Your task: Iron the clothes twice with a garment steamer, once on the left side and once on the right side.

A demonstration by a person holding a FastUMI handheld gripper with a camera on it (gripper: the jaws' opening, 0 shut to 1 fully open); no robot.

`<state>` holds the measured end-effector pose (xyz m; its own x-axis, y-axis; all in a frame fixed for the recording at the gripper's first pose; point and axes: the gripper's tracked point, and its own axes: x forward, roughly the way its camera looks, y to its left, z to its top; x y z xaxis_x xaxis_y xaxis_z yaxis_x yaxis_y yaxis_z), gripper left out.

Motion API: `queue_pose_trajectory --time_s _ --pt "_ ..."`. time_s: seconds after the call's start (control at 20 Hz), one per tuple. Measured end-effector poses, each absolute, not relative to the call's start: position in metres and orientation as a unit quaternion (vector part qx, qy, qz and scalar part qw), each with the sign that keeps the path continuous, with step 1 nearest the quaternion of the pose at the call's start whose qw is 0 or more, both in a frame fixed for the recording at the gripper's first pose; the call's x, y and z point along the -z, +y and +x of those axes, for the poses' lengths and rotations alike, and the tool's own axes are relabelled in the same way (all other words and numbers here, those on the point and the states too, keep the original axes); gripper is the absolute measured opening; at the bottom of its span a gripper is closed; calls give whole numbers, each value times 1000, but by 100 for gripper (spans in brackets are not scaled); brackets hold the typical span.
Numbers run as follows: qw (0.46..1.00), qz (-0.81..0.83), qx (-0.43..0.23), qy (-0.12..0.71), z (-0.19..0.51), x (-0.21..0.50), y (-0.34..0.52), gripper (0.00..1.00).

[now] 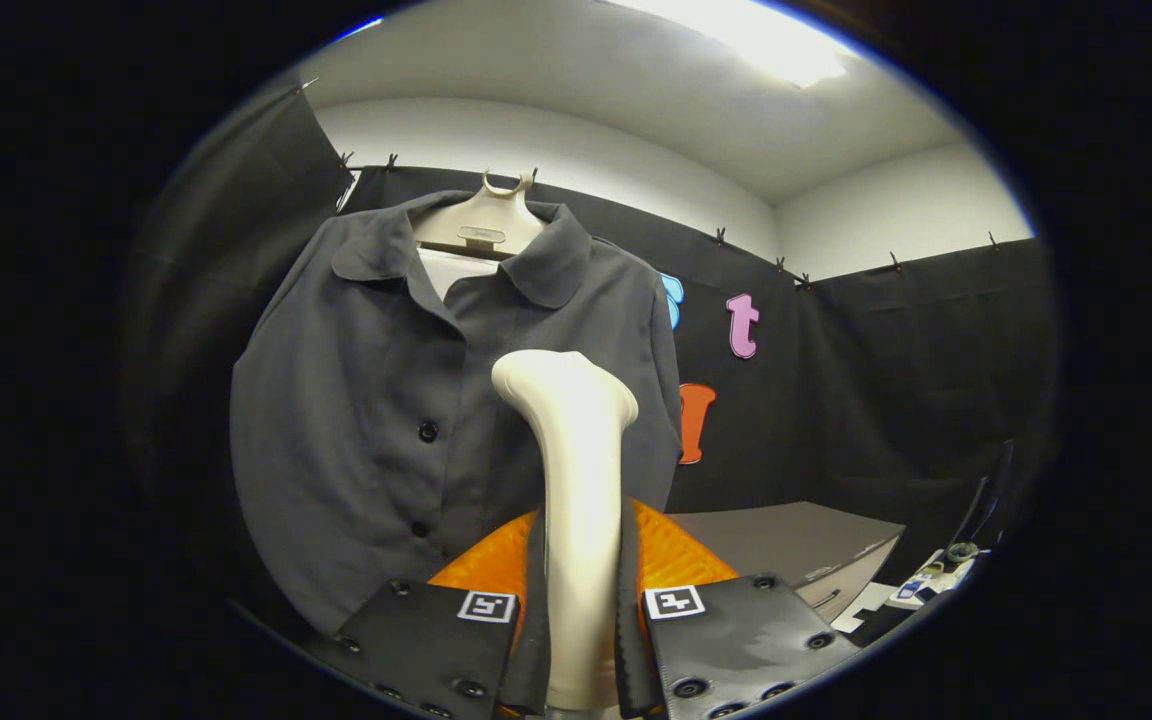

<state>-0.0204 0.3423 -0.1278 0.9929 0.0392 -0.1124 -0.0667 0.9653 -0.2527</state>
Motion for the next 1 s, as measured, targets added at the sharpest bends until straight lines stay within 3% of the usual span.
queue_pose_trajectory --time_s 1.0 --pt "973 -135 -37 181 -91 260 331 34"
